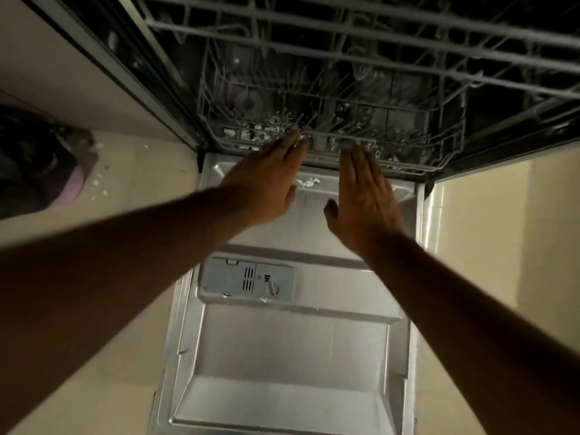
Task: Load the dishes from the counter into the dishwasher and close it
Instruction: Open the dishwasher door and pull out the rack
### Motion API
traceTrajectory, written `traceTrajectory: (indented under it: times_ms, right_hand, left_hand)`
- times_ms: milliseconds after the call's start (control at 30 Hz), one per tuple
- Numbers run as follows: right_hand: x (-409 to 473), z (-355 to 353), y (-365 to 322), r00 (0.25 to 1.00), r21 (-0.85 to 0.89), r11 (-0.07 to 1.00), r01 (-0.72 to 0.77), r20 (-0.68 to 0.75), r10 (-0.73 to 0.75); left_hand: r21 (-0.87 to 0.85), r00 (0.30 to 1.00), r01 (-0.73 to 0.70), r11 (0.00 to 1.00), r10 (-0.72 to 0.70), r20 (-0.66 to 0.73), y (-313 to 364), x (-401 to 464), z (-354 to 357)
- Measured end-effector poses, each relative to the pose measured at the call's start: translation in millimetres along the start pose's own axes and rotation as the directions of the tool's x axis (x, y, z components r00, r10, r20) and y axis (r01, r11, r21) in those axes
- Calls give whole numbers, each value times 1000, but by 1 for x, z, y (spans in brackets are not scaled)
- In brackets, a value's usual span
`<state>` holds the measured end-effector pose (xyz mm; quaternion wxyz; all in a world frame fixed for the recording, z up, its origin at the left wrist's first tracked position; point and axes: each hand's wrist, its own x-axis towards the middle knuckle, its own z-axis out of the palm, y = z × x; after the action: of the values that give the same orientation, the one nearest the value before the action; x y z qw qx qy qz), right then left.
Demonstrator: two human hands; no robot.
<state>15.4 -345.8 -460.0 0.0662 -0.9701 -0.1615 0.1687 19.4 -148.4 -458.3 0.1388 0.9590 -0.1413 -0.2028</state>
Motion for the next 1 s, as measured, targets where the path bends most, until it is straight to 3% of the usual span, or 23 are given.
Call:
traceTrajectory:
  times_ms: [167,333,567,767,1000]
  right_hand:
    - [58,-16,9,972,-63,995,-82,217,94]
    - [60,-17,8,983,-15,996,-91,158,92]
    - [-18,34,-11,982,-99,995,-27,186,45]
    - [-95,58,-26,973,-33,995,-96,206,101]
    - [-190,52,-54,893,44,987,-155,434,121]
  left_hand:
    - [-65,998,53,996,-56,-40,6,23,-6]
    - [-72,997,64,995,-66,-34,8,5,10]
    - [-116,1000,31,993,-30,6,43,-24,32]
    - [-123,985,170,978,-167,40,82,-92,74]
    - [-58,960,192,980,-176,217,122,-181,102]
